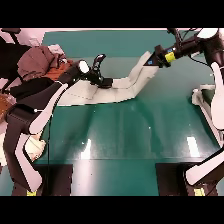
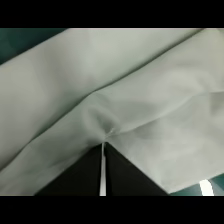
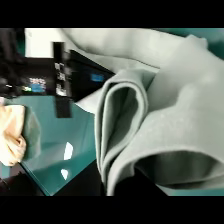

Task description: Fold the shirts.

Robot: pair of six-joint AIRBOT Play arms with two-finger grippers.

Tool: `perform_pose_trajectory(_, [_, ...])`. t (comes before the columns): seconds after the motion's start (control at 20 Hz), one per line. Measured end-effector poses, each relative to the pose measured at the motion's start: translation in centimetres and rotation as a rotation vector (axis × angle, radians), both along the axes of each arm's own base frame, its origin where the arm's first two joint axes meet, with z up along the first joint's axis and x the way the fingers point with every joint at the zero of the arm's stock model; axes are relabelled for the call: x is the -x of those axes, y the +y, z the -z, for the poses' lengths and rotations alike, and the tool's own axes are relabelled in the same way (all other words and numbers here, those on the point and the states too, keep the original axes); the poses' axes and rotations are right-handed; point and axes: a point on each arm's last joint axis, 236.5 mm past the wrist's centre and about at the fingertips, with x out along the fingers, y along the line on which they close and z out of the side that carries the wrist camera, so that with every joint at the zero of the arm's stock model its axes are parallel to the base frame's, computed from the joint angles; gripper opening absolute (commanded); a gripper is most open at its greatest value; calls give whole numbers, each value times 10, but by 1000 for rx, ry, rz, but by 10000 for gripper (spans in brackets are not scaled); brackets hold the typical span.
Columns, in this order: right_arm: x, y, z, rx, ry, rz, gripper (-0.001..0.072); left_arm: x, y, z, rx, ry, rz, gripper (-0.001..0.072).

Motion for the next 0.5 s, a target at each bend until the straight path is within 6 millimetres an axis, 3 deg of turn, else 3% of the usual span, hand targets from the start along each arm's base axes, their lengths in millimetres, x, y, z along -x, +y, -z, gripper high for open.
perform_pose_trajectory(0.25, [7,63,-44,-127,-70,-16,24,7,-5,20,-8,35,36,30])
perform_pose_trajectory(0.5, [16,117,-85,-302,-102,-32,24,10,-8,27,-8,45,53,30])
